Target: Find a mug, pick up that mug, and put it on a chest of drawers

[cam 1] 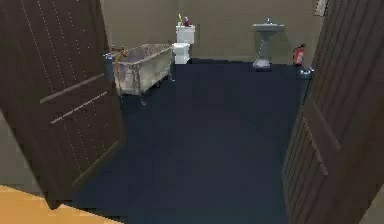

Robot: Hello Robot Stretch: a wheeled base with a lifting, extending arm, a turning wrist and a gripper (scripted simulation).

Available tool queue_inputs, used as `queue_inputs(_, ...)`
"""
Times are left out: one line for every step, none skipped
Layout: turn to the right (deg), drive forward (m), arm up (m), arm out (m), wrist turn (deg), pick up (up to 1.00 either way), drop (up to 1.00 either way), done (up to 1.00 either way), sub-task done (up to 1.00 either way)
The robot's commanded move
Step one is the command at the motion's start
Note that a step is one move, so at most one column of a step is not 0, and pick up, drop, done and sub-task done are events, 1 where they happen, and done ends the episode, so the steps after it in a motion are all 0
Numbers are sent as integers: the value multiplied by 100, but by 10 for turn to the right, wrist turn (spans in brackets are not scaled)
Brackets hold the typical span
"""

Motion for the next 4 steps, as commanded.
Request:
queue_inputs(0, 40, 0, 0, 0, 0, 0, 0, 0)
queue_inputs(90, 0, 0, 0, 0, 0, 0, 0, 0)
queue_inputs(0, 25, 0, 0, 0, 0, 0, 0, 0)
queue_inputs(0, 80, 0, 0, 0, 0, 0, 0, 0)
